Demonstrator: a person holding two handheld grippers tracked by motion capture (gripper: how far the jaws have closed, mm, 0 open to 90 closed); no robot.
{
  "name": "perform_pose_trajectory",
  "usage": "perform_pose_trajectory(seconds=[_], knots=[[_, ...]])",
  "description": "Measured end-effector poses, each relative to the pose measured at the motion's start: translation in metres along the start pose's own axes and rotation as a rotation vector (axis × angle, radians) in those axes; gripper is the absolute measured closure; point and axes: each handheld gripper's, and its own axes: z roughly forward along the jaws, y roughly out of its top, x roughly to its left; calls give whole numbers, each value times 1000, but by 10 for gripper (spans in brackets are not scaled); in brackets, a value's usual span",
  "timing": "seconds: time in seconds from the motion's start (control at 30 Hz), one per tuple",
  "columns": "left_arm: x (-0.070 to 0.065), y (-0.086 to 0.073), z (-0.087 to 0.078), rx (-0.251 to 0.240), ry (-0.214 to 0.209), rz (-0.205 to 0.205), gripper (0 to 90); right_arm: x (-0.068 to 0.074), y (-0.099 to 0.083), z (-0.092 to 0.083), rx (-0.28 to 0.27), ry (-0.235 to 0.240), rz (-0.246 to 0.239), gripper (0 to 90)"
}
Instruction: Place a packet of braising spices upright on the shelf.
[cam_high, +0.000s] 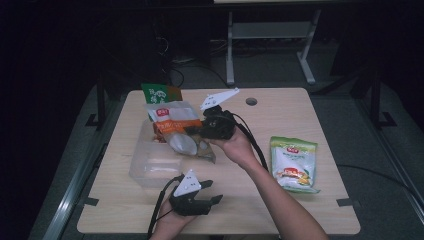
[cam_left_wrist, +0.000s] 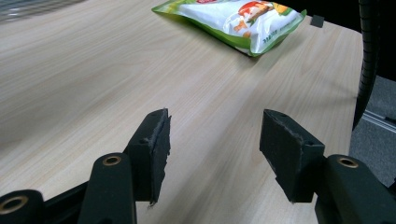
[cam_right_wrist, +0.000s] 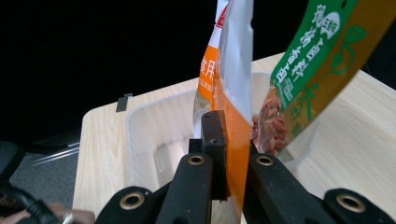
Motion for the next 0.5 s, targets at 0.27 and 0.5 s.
perform_pose_trajectory(seconds=[0.27,0.5], knots=[[2,-1,0,-2,0,3,419,-3,8,25,13,16,9,900],[3,-2,-2,5,-4,2,417,-8,10,55,36,37,20,900]])
